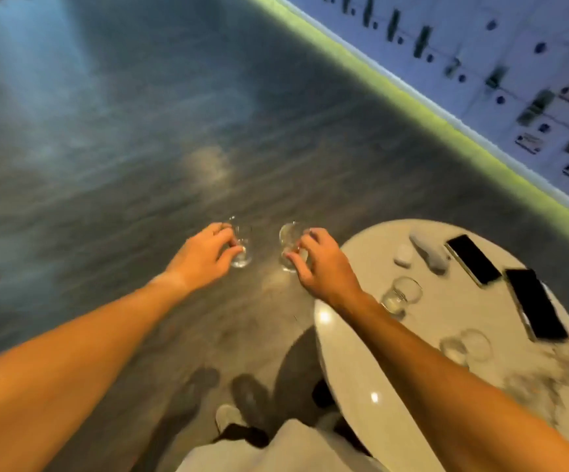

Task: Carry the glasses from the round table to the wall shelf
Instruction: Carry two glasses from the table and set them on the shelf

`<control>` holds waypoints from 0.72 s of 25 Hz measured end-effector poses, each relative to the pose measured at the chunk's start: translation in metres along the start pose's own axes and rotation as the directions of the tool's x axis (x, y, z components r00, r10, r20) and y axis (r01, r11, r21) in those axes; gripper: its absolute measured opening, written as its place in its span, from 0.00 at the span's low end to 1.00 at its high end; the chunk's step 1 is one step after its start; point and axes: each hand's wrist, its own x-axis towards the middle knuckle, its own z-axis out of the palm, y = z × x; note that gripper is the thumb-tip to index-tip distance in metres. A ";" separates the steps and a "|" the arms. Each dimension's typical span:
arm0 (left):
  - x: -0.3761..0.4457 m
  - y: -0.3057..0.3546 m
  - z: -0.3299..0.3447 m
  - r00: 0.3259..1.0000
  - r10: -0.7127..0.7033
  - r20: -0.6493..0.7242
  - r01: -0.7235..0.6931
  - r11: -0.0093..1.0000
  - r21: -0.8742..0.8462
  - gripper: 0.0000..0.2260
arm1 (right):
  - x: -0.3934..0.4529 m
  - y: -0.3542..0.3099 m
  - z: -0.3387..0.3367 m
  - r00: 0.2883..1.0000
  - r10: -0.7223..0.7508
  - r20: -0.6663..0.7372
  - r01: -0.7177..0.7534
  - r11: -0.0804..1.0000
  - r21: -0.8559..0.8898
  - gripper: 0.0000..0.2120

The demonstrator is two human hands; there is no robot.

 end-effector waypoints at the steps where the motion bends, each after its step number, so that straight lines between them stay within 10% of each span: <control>1: 0.010 -0.020 -0.032 0.999 -0.022 -0.049 0.023 1.000 0.012 0.18 | 0.037 -0.026 0.000 0.998 -0.062 -0.011 0.062 0.998 -0.004 0.11; 13: 0.044 -0.222 -0.348 0.931 -0.202 -0.305 0.228 0.972 0.053 0.05 | 0.327 -0.347 0.038 0.925 -0.377 0.045 0.372 0.924 0.090 0.09; 18: 0.011 -0.335 -0.415 0.795 -0.419 -0.439 0.471 0.882 0.011 0.06 | 0.423 -0.454 0.123 0.823 -0.549 0.147 0.530 0.835 0.147 0.09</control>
